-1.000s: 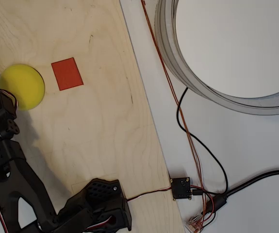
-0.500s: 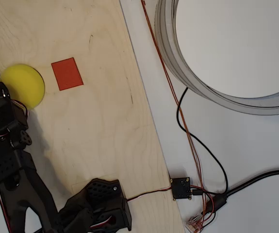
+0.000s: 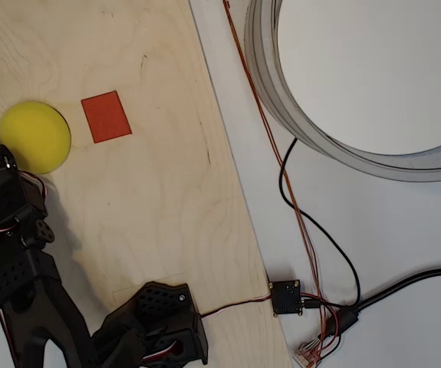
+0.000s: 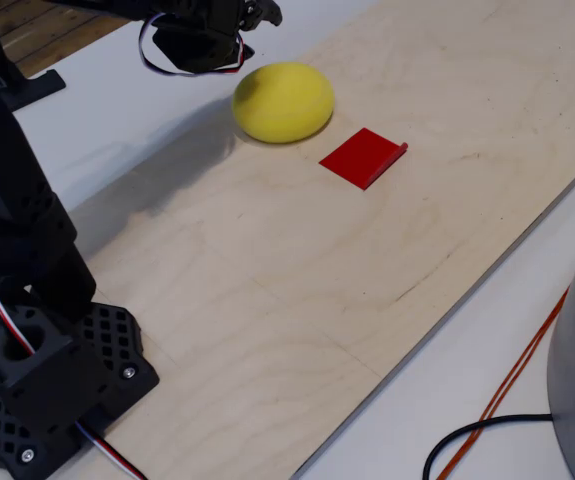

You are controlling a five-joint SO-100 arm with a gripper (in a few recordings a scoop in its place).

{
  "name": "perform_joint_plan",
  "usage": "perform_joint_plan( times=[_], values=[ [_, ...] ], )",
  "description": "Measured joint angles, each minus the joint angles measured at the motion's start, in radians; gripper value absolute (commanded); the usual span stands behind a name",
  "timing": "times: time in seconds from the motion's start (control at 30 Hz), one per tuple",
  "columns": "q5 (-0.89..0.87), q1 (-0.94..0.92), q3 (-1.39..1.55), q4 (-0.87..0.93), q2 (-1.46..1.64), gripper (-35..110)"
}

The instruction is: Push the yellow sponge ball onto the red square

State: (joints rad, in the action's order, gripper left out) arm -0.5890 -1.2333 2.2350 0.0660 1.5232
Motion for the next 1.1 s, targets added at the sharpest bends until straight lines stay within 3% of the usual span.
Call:
perform_joint_plan(
  times=[1.1],
  values=[
    [0.129,-0.087,0.155,-0.067,0.092,16]
  ],
)
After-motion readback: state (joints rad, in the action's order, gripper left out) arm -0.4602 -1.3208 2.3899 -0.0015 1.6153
